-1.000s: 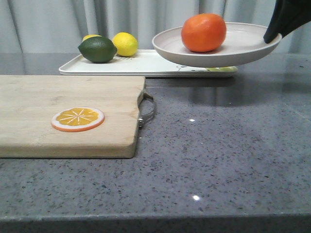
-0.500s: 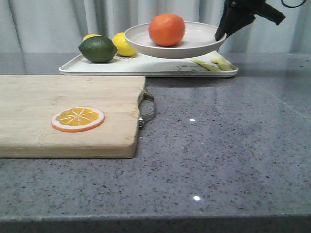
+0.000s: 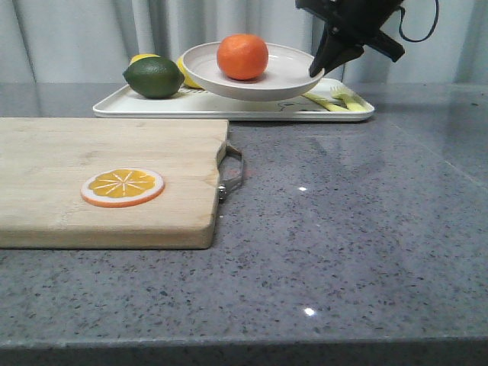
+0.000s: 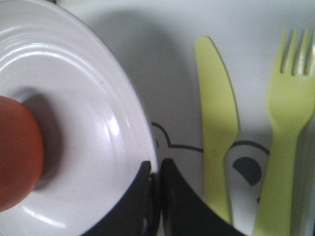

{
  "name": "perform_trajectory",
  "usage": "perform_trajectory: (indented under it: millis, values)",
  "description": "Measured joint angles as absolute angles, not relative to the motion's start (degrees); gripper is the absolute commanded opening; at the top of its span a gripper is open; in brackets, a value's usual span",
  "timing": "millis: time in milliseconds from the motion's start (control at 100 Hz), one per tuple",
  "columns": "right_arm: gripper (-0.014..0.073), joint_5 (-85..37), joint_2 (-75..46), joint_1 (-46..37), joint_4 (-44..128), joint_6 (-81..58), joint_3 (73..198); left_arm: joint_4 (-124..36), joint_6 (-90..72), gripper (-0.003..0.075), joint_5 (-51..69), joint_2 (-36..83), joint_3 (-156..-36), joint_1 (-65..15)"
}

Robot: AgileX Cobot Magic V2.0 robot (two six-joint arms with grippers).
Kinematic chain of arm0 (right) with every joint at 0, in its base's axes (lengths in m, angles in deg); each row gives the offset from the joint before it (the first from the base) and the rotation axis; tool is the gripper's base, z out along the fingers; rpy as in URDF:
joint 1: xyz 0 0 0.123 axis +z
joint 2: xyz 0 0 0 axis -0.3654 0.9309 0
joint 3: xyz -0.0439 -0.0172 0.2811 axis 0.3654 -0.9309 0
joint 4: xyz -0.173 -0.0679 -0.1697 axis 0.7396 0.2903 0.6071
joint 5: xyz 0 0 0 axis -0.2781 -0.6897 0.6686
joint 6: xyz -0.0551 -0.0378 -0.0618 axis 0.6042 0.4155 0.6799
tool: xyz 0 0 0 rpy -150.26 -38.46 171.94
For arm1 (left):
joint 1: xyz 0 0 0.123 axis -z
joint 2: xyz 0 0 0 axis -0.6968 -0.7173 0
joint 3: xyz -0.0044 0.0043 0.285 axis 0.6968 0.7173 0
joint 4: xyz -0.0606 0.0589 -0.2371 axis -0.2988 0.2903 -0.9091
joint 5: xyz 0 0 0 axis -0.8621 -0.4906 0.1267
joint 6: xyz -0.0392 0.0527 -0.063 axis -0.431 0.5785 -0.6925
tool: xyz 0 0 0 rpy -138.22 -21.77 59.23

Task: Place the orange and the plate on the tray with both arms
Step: 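Lower the plate onto the white tray beside the cutlery, then open the right gripper and raise it away from the plate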

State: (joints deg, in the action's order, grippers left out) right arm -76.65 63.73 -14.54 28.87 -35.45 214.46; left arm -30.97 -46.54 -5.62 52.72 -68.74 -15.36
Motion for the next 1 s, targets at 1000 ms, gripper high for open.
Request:
perform_trajectory:
  millis: [1000]
  values:
    - [0.0230, -72.2, 67.5, -14.5, 27.8, -35.4, 215.1, -31.0, -46.6, -0.0019, -5.0, 52.7, -68.7, -15.4]
